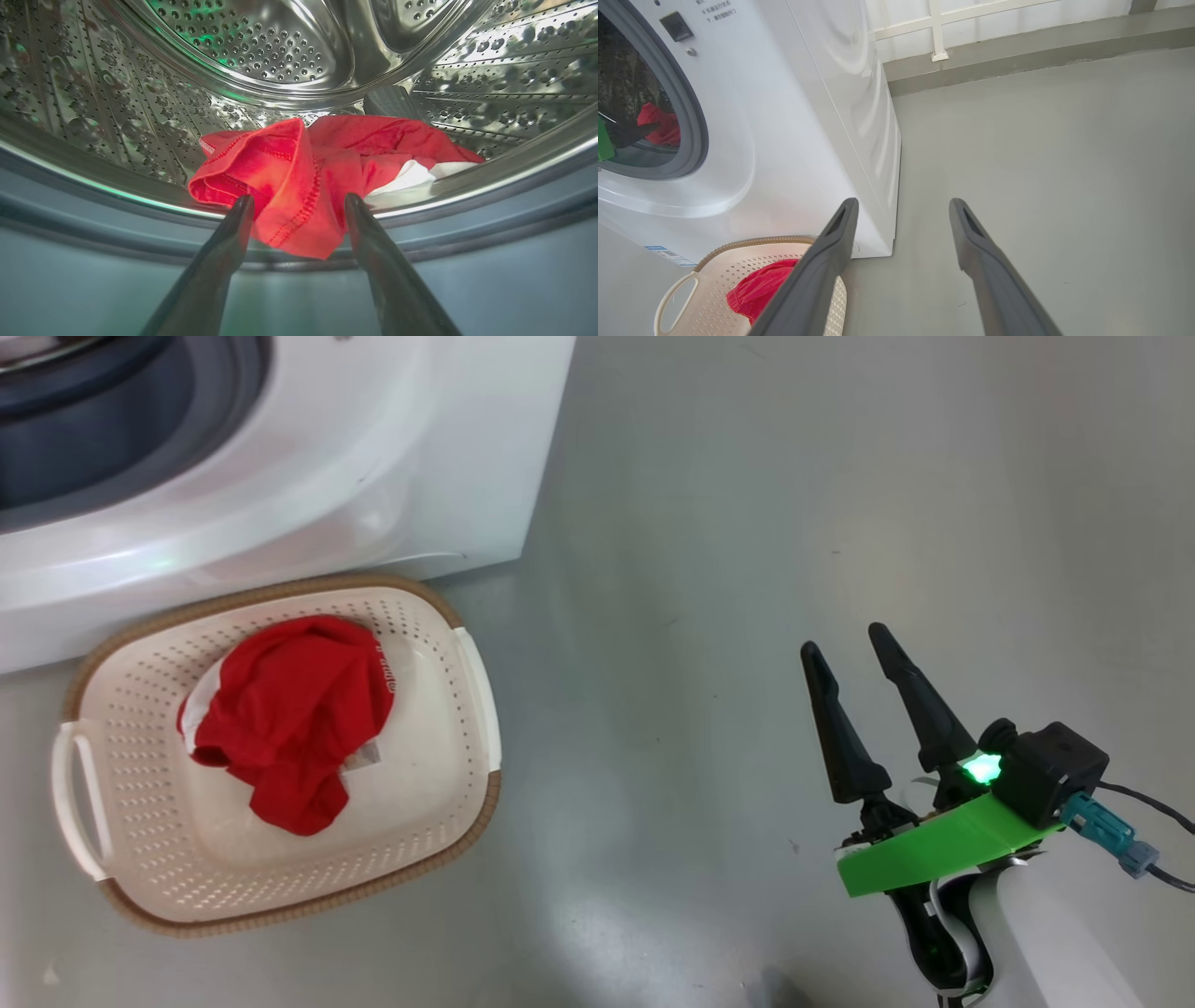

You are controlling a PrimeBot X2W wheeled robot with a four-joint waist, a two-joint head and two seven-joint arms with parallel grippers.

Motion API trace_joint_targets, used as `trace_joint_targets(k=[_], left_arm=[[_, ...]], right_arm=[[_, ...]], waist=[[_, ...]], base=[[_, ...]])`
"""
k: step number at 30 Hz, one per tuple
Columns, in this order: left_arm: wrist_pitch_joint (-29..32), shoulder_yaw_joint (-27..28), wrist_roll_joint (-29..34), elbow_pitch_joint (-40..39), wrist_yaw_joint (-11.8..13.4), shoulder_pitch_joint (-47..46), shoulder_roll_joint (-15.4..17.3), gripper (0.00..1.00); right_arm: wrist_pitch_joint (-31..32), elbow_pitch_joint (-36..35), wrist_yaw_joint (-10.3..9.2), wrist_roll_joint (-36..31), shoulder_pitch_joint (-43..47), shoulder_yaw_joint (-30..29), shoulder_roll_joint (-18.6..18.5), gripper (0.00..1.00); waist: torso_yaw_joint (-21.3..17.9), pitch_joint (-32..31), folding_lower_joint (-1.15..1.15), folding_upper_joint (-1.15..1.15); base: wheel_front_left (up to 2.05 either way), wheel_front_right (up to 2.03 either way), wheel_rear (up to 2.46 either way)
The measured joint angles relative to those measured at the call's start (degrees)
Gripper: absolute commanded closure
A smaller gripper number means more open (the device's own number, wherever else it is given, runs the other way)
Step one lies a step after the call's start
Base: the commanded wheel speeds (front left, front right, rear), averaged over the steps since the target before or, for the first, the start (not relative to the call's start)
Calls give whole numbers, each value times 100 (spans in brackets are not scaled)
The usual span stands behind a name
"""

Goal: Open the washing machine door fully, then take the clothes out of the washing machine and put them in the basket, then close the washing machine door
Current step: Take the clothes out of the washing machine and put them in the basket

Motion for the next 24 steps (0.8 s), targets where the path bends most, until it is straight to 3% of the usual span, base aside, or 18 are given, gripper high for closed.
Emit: trace_joint_targets(k=[5,6,7,9,13,20,24], left_arm=[[-41,-26,0,134,41,-123,148,0],[-44,-66,-1,175,40,-148,164,16],[-47,-82,-1,194,40,-163,165,52],[-48,-104,-1,222,31,-176,166,99],[-48,-119,-33,263,22,-176,176,100],[-253,-130,-212,296,-205,-154,130,100],[-350,-18,-487,110,-414,207,-124,100]], right_arm=[[0,-9,0,15,-49,67,3,0],[0,-10,0,16,-49,71,3,0],[0,-10,0,21,-49,71,3,0],[0,-9,0,43,-49,74,3,0],[0,-7,0,45,-49,77,3,0],[0,22,0,44,-46,74,4,0],[0,62,0,29,-20,68,5,0]], waist=[[-94,80,0,0],[-121,100,0,0],[-132,106,0,0],[-150,103,0,0],[-166,75,0,0],[-143,-64,0,0],[-81,-257,0,0]], base=[[0,0,0],[0,0,0],[0,0,0],[0,0,0],[0,0,0],[0,0,0],[0,0,0]])
